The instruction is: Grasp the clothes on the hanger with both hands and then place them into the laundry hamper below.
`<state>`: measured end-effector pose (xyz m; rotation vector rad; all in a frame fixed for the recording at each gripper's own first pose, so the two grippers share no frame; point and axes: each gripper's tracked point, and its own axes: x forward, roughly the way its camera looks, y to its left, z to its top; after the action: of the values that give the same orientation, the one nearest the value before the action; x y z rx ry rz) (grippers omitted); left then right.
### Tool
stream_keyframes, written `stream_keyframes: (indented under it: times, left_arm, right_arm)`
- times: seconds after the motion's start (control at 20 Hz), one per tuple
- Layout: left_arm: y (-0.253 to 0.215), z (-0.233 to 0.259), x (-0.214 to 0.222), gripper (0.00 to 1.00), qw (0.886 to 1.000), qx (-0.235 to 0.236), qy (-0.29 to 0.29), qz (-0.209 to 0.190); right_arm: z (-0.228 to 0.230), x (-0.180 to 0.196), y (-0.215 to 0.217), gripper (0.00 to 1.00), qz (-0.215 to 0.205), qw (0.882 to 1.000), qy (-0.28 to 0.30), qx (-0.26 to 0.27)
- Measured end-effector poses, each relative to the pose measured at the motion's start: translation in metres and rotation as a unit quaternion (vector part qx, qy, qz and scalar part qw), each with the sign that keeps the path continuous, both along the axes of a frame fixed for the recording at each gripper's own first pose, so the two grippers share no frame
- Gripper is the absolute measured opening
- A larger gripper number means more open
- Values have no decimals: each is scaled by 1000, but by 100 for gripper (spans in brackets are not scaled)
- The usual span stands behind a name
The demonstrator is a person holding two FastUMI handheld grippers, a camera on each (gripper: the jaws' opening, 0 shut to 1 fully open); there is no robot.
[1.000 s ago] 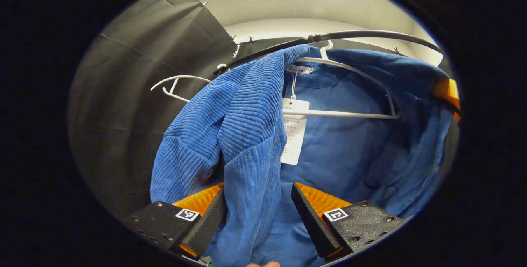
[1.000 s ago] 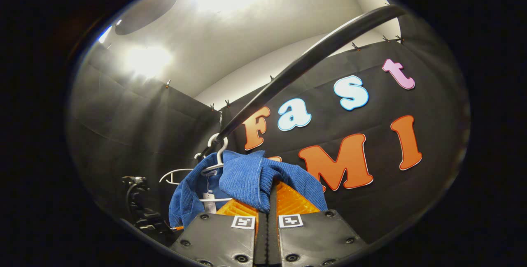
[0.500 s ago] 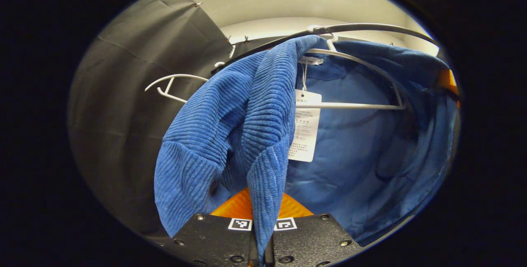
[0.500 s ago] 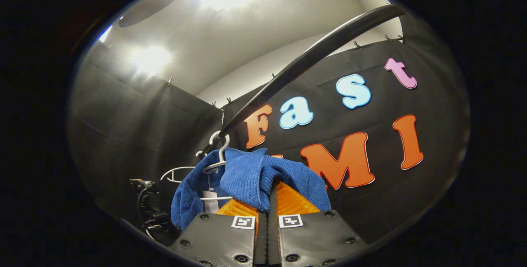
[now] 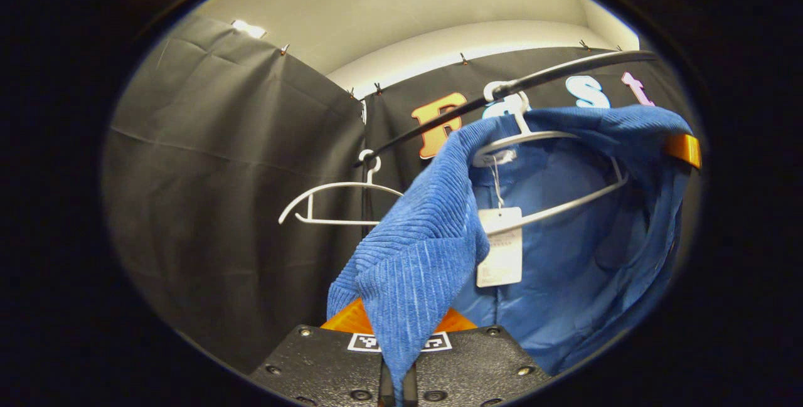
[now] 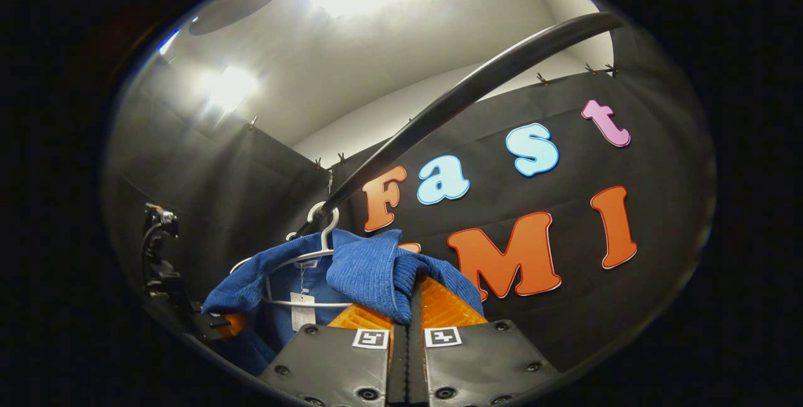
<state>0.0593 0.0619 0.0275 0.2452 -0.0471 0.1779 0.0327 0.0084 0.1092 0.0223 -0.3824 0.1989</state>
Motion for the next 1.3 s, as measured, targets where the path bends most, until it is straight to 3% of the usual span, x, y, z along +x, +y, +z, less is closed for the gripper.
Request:
stream_keyframes:
  times: [0.45,0.75,0.95,1.3]
  left_arm:
    - [33,142,-2,6,995,47,-83,-16]
    - [73,181,45,6,993,55,-95,-39]
    - [106,160,85,5,995,17,-59,-79]
    - [140,56,127,6,994,-71,21,-84]
  right_arm:
    - [-8,8,7,7,7,1000,15,8]
    - [-10,11,10,7,6,1000,22,9]
    - [-13,13,6,7,-6,999,30,9]
    - [-14,23,-1,7,-30,999,41,9]
